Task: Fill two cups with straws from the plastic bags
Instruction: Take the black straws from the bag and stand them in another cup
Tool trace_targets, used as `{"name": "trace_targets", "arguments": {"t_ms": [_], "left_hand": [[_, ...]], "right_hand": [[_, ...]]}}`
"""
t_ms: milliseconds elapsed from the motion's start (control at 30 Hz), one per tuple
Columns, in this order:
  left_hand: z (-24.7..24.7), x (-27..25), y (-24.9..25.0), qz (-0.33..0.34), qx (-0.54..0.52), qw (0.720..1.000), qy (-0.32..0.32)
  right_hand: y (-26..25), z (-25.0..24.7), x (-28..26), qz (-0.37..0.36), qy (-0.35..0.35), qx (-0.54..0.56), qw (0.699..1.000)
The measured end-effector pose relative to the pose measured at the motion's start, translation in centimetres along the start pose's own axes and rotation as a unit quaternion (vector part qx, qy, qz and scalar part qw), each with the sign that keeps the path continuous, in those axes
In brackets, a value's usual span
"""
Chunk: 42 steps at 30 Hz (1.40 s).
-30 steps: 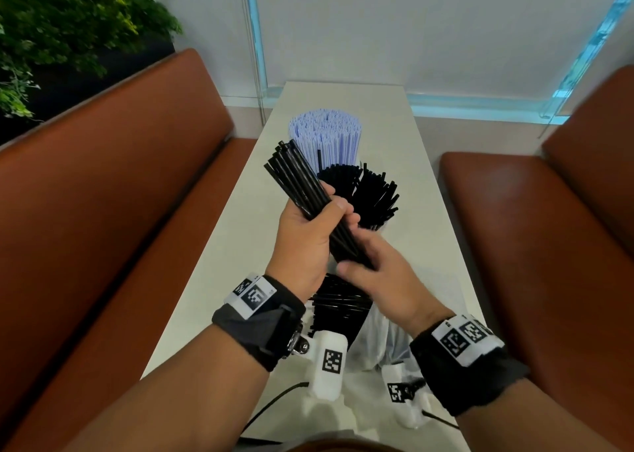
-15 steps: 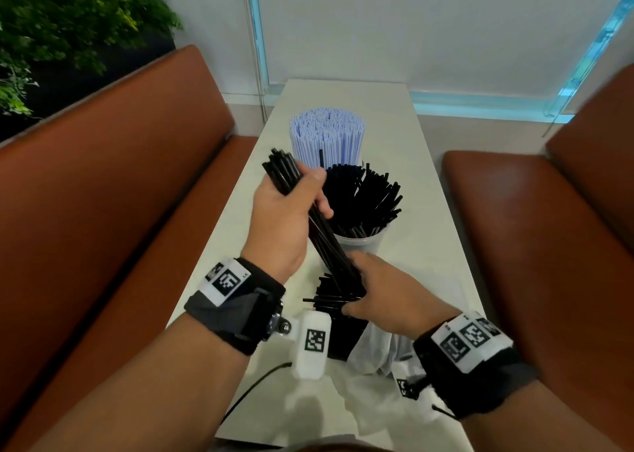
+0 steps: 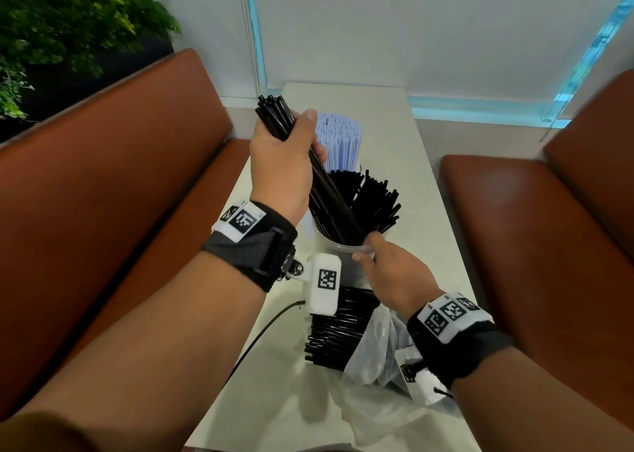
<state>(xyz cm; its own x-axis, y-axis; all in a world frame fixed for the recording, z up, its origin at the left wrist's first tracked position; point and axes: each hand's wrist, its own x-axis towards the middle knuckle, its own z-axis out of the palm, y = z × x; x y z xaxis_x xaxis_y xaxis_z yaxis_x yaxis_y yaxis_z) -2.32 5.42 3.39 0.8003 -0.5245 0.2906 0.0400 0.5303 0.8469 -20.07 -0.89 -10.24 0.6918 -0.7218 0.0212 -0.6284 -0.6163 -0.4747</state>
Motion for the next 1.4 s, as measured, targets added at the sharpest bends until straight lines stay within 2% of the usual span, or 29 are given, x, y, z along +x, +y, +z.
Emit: {"name": "trace_targets", "arguments": {"t_ms": [133,233,367,600,667,767,800,833,867,900,933,967,1033,1067,1100,1167,1200,1233,1267,1333,1400], "left_hand": [[0.4,0.5,-0.6,0.027,0.035,0.999,0.018],[0.0,-0.4,-1.7,0.026,0.126,0.992,-0.016],[-1.3,-1.5,-3.8,0.008,0.307,0.946,-0.100],[-2.7,-3.1,-6.0,-0.045,0.455,0.869,-0.189],[-3.2,-3.0,-5.7,-0.029,0.458,0.869,-0.185],[-3.0,-2.4,-4.8,0.027,0.406,0.898,-0.166],[-2.8,-2.4,-4.5,0.048,0.406,0.894,-0.182],[-2.5,-2.5,-4.4,0.074,0.432,0.871,-0.221],[-2.3,-2.7,-4.6,0.103,0.486,0.824,-0.273],[-2.2,-2.9,-4.7,0.135,0.545,0.763,-0.321],[-2.3,-3.1,-5.0,0.157,0.579,0.720,-0.349],[-2.4,-3.2,-5.2,0.166,0.588,0.707,-0.357],[-2.4,-3.3,-5.3,0.184,0.561,0.739,-0.324],[-2.3,-3.5,-5.4,0.206,0.557,0.744,-0.306],[-2.1,-3.7,-5.6,0.223,0.580,0.722,-0.304],[-2.2,-4.5,-6.6,0.222,0.663,0.630,-0.338],[-2.5,-4.6,-6.9,0.210,0.684,0.606,-0.347],[-2.7,-4.5,-6.9,0.202,0.681,0.609,-0.352],[-2.8,-4.4,-6.6,0.201,0.661,0.629,-0.355],[-3.2,-4.4,-5.5,0.225,0.590,0.699,-0.335],[-4.4,-4.8,-4.6,0.230,0.513,0.780,-0.276]], "right_hand": [[0.0,0.1,0.2,-0.008,-0.009,-0.026,1.000],[-0.2,-0.1,0.1,-0.009,-0.016,-0.039,0.999],[-0.4,-0.2,-0.1,-0.008,-0.021,-0.050,0.999],[-0.7,-0.4,-0.3,-0.009,-0.021,-0.041,0.999],[-0.7,-0.4,-0.2,-0.005,-0.023,-0.041,0.999],[-0.7,-0.4,-0.1,-0.001,-0.026,-0.039,0.999],[-0.7,-0.4,0.0,-0.002,-0.024,-0.038,0.999],[-0.7,-0.4,-0.1,-0.004,-0.022,-0.036,0.999],[-0.8,-0.4,-0.1,-0.005,-0.018,-0.035,0.999],[-0.8,-0.4,-0.2,-0.006,-0.015,-0.035,0.999],[-0.8,-0.5,-0.2,-0.006,-0.016,-0.036,0.999],[-0.9,-0.5,-0.2,-0.004,-0.019,-0.038,0.999],[-1.0,-0.7,-0.3,-0.004,-0.026,-0.036,0.999],[-1.0,-0.8,-0.3,-0.005,-0.028,-0.032,0.999],[-1.1,-0.9,-0.3,-0.006,-0.028,-0.026,0.999],[-1.1,-1.1,-0.5,-0.009,-0.027,-0.011,1.000],[-1.2,-1.1,-0.5,-0.013,-0.029,-0.003,0.999],[-1.3,-1.2,-0.5,-0.017,-0.032,0.003,0.999],[-1.3,-1.3,-0.6,-0.017,-0.036,0.004,0.999],[-1.3,-1.5,-0.7,-0.019,-0.041,-0.012,0.999],[-1.1,-1.8,-1.3,-0.032,-0.025,-0.019,0.999]]}}
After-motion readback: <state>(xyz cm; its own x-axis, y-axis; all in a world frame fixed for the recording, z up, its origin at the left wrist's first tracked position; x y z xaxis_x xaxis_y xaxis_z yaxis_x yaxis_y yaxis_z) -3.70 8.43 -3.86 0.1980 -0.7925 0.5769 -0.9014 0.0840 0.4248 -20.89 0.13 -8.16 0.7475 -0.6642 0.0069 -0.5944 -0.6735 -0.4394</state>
